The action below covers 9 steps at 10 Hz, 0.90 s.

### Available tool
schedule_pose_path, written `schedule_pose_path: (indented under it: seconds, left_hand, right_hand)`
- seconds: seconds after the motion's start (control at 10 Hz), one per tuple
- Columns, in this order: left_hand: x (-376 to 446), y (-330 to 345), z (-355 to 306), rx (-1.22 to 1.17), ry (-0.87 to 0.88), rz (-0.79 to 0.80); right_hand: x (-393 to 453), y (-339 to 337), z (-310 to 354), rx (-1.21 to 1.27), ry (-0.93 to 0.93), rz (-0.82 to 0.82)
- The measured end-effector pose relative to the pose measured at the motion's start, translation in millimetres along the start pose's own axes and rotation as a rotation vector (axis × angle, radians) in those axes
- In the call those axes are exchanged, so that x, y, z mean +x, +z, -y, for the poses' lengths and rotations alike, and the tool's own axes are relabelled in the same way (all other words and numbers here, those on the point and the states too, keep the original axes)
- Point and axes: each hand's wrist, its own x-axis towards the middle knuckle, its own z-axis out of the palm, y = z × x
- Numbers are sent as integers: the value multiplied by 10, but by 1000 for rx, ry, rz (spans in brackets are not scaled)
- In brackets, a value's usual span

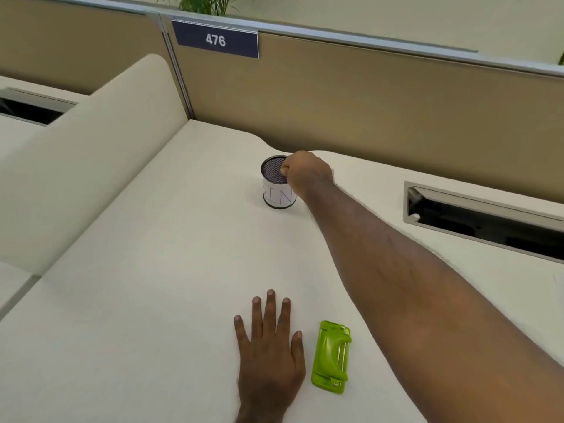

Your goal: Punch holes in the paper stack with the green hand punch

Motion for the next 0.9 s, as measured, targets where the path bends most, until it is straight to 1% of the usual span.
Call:
schedule_pose_path:
  seconds: [0.1,0.3,0.4,0.5,0.6,0.7,0.8,0.9]
  left_hand:
    - [11,2,-5,-5,-2,15]
    - [9,-37,-14,-11,-10,31]
    - [0,-55,-18,-11,-13,24]
    - [-5,-61,-23,-3,-11,13]
    - [-8,-58,-22,0,-14,16]
    - [-9,-42,-11,-1,-12,6]
    - [-18,-36,-18,-8,-3,-10]
    - [-14,-44,-32,-31,-4,-55]
  right_hand:
    - [22,15,-2,-67,-15,-16]
    - [17,-6,-30,-50,-68,-70]
    - [12,-37,-29,-44,-107,-33]
    - [-17,-78,-28,-38,-106,-21]
    - [-27,-80,-33,15,-79,-64]
    - [-71,-120,-31,59,-60,-73]
    - [-98,-123,-62,169,-45,-23]
    - [-151,-196,-107,347,-48,-69]
